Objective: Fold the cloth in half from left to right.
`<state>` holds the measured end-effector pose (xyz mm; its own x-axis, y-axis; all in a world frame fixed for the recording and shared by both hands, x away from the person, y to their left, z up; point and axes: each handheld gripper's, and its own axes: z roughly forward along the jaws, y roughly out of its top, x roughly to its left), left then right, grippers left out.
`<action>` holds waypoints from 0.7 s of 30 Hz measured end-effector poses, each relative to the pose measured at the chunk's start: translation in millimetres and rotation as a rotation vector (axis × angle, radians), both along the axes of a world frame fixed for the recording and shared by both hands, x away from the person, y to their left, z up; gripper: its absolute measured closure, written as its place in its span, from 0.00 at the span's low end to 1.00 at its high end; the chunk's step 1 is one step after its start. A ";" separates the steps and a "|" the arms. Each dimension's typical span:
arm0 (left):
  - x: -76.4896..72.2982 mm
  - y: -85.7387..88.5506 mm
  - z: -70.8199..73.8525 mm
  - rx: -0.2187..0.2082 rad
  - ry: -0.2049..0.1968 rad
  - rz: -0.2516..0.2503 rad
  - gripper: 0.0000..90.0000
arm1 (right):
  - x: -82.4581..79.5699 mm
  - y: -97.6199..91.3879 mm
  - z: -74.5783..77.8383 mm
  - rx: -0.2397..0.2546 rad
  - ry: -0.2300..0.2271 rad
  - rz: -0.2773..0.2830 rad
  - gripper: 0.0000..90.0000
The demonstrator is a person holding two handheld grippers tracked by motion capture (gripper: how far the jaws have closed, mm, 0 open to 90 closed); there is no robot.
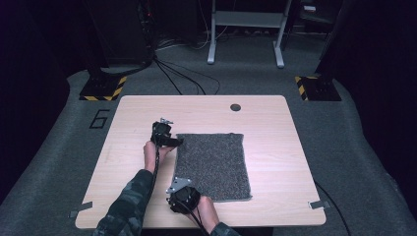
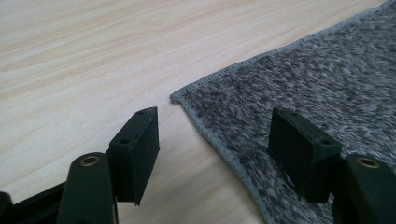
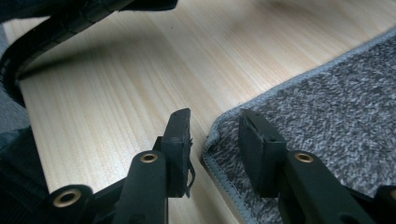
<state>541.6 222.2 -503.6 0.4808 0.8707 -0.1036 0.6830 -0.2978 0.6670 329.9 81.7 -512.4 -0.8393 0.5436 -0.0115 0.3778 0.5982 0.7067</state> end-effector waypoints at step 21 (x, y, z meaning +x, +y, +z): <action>-1.6 -15.1 -9.3 -0.005 -0.027 -0.032 0.88 | -1.6 3.1 -6.8 -0.020 -0.029 0.010 0.95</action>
<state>540.0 207.1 -512.9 0.5108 0.8545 -0.0946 0.6550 -0.3155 0.6866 328.3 84.8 -519.2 -0.8437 0.5348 -0.0465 0.3517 0.6161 0.7048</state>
